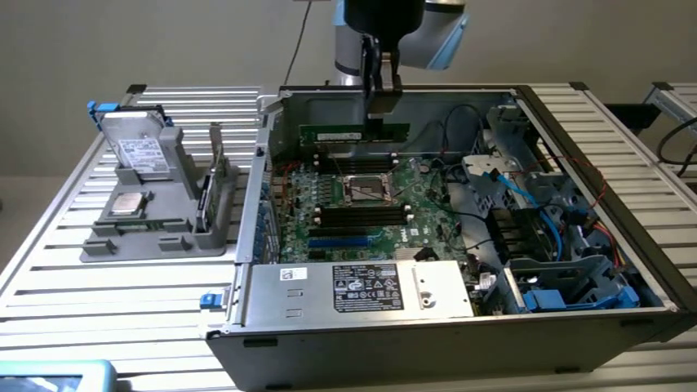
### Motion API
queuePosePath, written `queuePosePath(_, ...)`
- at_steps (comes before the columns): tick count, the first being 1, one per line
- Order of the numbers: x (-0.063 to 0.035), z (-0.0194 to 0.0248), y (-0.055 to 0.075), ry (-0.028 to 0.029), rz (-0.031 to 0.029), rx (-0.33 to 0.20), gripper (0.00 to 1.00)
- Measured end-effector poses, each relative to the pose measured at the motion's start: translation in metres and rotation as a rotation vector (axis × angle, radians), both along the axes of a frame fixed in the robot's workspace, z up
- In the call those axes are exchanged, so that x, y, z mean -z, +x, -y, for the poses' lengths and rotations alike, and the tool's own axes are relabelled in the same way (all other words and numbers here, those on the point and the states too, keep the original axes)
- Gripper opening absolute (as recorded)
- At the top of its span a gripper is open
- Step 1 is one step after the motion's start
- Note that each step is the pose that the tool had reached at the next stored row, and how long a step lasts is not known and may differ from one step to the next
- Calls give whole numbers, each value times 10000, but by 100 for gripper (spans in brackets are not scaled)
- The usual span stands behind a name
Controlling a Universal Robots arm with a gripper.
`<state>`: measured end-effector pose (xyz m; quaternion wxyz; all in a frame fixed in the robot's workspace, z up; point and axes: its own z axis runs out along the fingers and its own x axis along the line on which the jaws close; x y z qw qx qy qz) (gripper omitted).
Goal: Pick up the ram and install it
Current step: 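Pick up the ram and move it above insertion slot, then insert the ram into the slot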
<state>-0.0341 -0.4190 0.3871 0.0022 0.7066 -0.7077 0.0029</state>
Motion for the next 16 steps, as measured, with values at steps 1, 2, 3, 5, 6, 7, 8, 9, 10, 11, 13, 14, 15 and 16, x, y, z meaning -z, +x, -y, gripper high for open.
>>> queuePosePath(1,16,-1,6,1,1,35,12)
queuePosePath(2,33,-4,13,1,0,71,12)
queuePosePath(3,47,-7,20,0,0,99,12)
queuePosePath(5,73,-17,29,0,-1,150,12)
queuePosePath(6,85,-23,33,1,0,171,12)
queuePosePath(7,98,-30,38,2,0,189,12)
queuePosePath(8,110,-37,43,1,0,206,12)
queuePosePath(9,121,-45,47,0,0,221,12)
queuePosePath(10,131,-54,53,0,0,233,12)
queuePosePath(11,141,-63,58,1,0,245,12)
queuePosePath(13,158,-85,67,-1,1,262,12)
queuePosePath(14,166,-103,68,-7,7,265,12)
queuePosePath(15,175,-122,69,-19,11,266,12)
queuePosePath(16,181,-141,69,-32,18,266,12)
